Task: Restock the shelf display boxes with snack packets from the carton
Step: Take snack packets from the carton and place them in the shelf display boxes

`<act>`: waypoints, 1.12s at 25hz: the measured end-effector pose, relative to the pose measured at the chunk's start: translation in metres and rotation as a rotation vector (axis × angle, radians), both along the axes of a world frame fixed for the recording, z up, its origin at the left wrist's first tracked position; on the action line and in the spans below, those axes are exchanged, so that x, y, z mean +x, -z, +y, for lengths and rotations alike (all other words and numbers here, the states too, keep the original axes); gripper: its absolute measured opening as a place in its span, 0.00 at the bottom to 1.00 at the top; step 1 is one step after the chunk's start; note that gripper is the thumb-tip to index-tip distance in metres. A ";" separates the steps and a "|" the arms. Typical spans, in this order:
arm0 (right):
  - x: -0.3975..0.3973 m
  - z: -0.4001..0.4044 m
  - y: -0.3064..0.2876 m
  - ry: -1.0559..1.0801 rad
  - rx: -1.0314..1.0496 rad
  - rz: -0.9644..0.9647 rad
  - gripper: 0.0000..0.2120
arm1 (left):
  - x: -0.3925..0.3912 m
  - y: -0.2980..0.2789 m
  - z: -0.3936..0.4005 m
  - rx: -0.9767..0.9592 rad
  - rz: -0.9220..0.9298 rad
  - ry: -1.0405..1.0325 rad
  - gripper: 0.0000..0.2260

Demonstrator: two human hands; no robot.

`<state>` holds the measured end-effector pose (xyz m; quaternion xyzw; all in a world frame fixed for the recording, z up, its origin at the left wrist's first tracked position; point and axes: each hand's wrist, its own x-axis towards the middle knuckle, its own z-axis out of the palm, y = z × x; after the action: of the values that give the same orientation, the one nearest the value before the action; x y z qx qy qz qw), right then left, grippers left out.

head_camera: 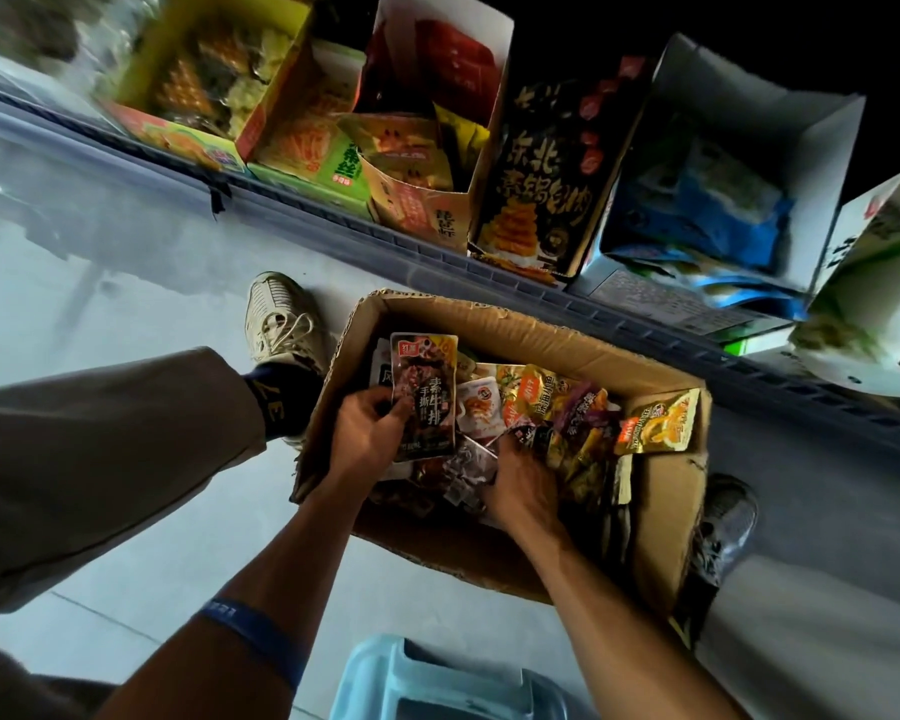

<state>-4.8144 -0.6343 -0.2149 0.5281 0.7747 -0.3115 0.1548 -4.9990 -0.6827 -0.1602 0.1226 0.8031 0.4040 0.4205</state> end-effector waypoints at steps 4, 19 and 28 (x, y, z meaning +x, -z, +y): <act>0.013 0.000 0.001 -0.018 0.118 0.182 0.10 | -0.004 0.004 0.002 -0.027 0.003 -0.010 0.02; -0.011 0.112 -0.123 0.835 -1.091 0.915 0.11 | 0.007 -0.027 0.020 0.128 -0.317 0.071 0.11; -0.015 0.048 -0.054 0.748 -0.434 0.573 0.16 | 0.002 -0.008 0.015 0.019 0.026 -0.016 0.04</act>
<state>-4.8293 -0.5866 -0.1611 0.6182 0.4617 -0.6311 -0.0798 -4.9965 -0.6680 -0.1523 0.1255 0.8056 0.4135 0.4053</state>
